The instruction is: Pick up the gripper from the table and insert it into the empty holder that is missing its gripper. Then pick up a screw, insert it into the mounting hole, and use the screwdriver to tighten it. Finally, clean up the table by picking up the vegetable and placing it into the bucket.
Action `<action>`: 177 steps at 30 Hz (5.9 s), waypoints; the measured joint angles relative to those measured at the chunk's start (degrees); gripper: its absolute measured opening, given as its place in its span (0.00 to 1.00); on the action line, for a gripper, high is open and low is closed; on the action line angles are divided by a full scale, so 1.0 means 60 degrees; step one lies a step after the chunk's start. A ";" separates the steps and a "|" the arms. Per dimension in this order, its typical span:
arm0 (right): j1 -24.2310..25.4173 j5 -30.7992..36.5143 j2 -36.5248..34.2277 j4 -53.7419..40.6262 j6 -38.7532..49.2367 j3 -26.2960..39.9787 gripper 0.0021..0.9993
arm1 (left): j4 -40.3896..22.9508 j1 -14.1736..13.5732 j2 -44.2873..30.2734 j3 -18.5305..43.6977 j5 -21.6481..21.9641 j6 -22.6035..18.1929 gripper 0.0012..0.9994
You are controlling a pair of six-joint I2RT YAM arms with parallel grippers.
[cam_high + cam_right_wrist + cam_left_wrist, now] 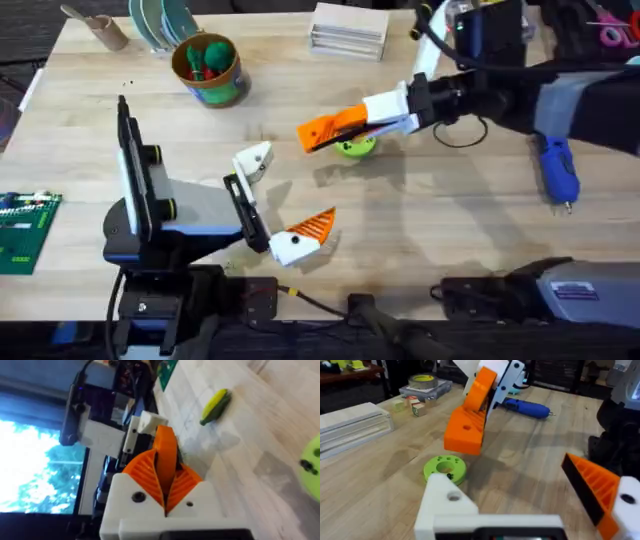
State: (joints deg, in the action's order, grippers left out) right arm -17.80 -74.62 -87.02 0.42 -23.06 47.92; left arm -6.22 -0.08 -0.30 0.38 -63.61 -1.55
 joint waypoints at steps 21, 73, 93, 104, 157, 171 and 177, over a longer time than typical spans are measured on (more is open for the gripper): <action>-0.0944 -0.1202 -0.1410 0.1662 -0.1133 0.0000 0.01 | 0.0000 0.0000 0.0000 0.0000 0.0004 -0.0001 0.99; -0.3150 0.2601 -0.1705 0.5002 -0.3871 0.0000 0.01 | 0.0044 0.0324 -0.0004 0.0000 0.0375 0.0274 0.99; -0.3499 0.3414 -0.1874 0.6065 -0.3871 -0.0018 0.01 | 0.0106 0.0459 -0.0002 0.0000 0.0874 0.0142 0.99; -0.3298 0.2804 -0.1873 0.5689 -0.3827 -0.0015 0.19 | 0.0080 0.0445 -0.0003 0.0000 0.0657 0.0235 0.99; -0.2106 1.0363 -0.0552 -0.7535 0.4715 0.4404 0.97 | -0.0120 0.0080 -0.0003 0.0004 -0.0623 -0.0002 0.99; -0.3768 1.2247 -0.2229 -0.7012 0.4879 0.4404 0.83 | -0.0120 0.0080 -0.0001 0.0004 -0.0623 -0.0006 0.99; -0.3865 1.2335 -0.2321 -0.6694 0.4806 0.4404 0.77 | -0.0120 0.0080 -0.0004 0.0004 -0.0623 -0.0006 0.99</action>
State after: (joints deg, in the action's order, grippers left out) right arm -40.99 -0.61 -100.94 -39.75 5.78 74.35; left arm -6.94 0.40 -0.32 0.40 -67.35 -1.58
